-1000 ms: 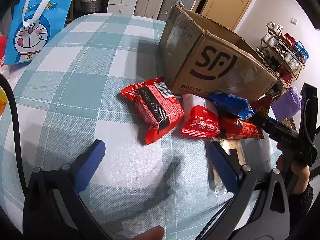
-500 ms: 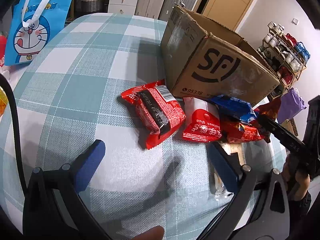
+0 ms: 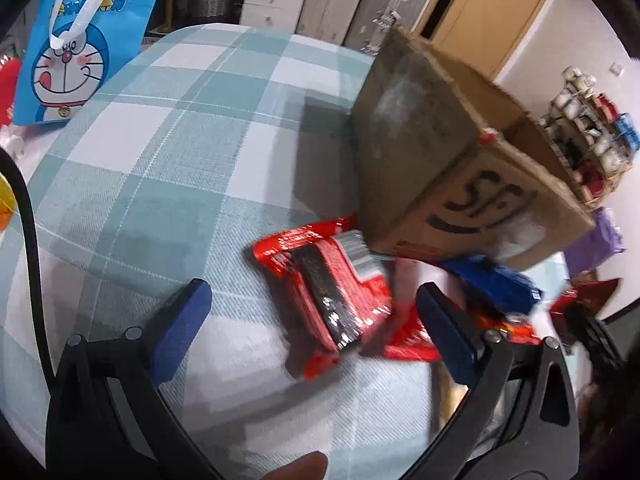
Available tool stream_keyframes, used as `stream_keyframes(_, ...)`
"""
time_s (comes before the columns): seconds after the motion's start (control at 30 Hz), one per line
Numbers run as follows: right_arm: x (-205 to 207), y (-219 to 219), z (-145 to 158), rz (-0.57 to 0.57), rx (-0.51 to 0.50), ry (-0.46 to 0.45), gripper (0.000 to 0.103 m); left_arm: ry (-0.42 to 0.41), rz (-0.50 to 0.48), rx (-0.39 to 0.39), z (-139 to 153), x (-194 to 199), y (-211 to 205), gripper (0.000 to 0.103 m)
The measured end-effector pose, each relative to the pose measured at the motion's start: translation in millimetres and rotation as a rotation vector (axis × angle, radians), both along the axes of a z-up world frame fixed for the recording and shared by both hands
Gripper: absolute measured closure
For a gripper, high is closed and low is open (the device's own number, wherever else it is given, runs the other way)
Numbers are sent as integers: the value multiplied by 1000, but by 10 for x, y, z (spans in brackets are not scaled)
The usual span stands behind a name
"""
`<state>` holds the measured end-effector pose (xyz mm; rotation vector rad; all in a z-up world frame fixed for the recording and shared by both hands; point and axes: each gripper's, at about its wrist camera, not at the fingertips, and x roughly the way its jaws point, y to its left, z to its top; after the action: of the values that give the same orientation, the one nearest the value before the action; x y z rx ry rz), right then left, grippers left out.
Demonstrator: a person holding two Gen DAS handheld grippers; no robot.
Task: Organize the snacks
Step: 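Grasp a red wrapped snack with the left tool while the right tool grasps a red chip bag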
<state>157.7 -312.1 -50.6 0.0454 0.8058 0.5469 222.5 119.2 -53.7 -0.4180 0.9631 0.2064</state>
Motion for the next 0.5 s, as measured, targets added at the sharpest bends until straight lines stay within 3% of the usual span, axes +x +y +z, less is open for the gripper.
stream_keyframes(0.13, -45, -29, 53, -2, 4, -7, 57, 6, -17, 42, -14, 66, -37, 14)
stream_keyframes(0.23, -54, -49, 81, -7, 9, -11, 57, -4, -30, 58, -3, 49, -57, 31)
stream_keyframes(0.37, -67, -52, 99, -8, 15, -12, 57, -33, -66, 9, 4, -25, -87, 54)
stream_keyframes(0.5, -97, -55, 123, -6, 23, -16, 57, -53, -69, 28, 6, -133, -118, 59)
